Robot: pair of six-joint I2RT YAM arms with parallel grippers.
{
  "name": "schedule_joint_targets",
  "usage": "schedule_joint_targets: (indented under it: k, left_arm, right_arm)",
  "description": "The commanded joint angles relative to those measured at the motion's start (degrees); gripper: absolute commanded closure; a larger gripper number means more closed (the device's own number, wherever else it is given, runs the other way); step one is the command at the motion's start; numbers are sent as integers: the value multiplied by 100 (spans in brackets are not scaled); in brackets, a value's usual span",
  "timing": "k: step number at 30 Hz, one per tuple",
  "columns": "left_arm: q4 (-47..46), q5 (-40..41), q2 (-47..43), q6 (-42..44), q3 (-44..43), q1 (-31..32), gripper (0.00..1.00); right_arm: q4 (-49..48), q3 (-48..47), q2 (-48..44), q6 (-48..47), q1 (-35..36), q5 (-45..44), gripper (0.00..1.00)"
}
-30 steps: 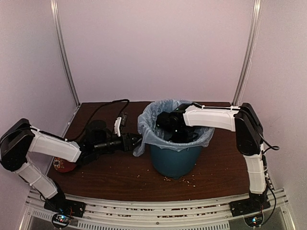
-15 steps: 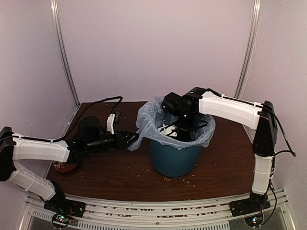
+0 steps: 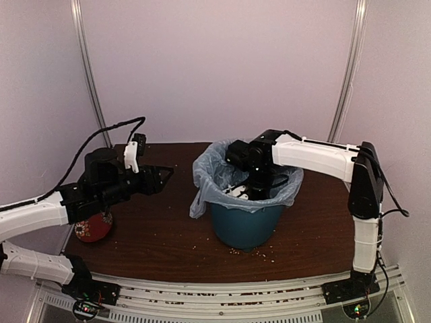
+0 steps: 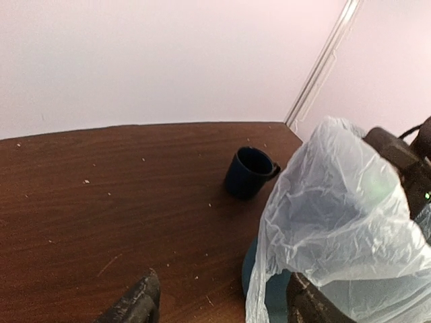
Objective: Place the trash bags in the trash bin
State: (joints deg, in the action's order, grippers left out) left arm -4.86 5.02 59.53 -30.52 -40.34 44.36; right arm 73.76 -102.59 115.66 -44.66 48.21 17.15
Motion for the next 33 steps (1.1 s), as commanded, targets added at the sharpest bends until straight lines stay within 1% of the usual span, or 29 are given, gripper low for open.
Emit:
schedule_joint_targets:
  k: [1,3,5,6,7,9,12,14,18,25,33]
  left_arm:
    - [191,241,-44,363,-505,3,33]
    - [-115,-399,234,451,-845,3,31]
    - [-482,-1307,637,527,-1232,11,30]
    - [-599,-1593,874,506,-1430,30,30]
    - [-610,-1675,1097,482,-1665,73,29]
    - [-472,-1647,1485,532,-2070,156,29]
    - [-157,-1394,1937,620,-2487,205,28]
    - [-49,-1324,2169,648,-2604,206,28]
    - [27,-1519,2541,650,-2694,212,28]
    - [-15,-1317,2563,596,-2318,225,29]
    - [-234,-1384,2396,569,-2145,222,29]
  right_arm:
    - [44,132,135,77,59,39,97]
    - [13,195,199,98,97,-120,97]
    - [-37,256,273,182,111,-224,97]
    - [-55,287,288,263,120,-236,97]
    - [-85,321,298,287,119,-228,97]
    - [-148,388,304,297,128,-210,98]
    - [-202,462,315,341,132,-220,98]
    - [-225,536,348,345,139,-248,98]
    - [-259,734,468,368,136,-402,98]
    - [-479,960,453,395,135,-357,98]
    - [-544,1160,581,430,139,-345,98]
